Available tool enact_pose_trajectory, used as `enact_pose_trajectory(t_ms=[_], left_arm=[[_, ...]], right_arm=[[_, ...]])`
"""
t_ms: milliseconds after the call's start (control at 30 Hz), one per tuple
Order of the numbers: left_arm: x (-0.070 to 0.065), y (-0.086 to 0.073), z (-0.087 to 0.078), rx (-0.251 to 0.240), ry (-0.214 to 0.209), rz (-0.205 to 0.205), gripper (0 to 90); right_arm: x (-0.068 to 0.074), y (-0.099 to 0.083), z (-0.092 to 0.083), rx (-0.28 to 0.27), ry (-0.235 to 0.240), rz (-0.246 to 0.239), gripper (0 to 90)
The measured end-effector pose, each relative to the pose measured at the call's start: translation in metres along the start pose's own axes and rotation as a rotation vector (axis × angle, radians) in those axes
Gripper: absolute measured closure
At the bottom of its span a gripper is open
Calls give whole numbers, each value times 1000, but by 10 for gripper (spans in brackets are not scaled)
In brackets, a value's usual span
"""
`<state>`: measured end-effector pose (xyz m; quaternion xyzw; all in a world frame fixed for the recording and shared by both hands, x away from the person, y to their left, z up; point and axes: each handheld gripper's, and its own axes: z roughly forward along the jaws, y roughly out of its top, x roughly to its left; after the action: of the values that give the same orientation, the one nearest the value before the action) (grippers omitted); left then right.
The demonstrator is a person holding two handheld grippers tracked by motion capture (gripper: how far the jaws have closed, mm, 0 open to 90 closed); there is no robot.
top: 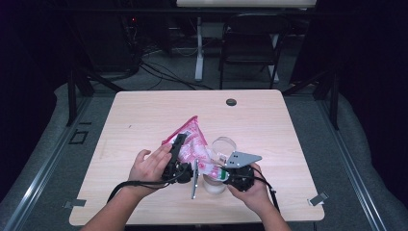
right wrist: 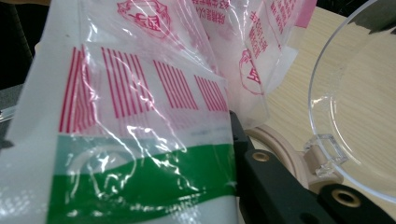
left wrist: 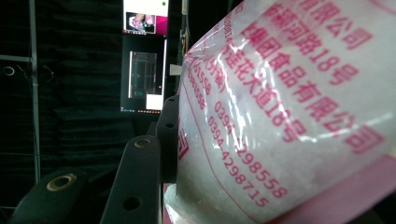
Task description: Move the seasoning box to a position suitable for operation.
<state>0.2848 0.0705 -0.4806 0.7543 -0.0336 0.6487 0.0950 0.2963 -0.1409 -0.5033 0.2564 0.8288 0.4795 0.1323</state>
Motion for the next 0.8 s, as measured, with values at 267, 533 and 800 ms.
enact_pose_trajectory(t_ms=[267,533,800], left_arm=[[1,-1,-1,0,8,7,640],[2,1,-2,-14,9,12,642],[1,3,-1,-26,8,6,643]], right_arm=[[0,1,3,-3,9,0,900],[0,0,1,2,3,-2,900],[-1,-2,0,7,-4,7,900]])
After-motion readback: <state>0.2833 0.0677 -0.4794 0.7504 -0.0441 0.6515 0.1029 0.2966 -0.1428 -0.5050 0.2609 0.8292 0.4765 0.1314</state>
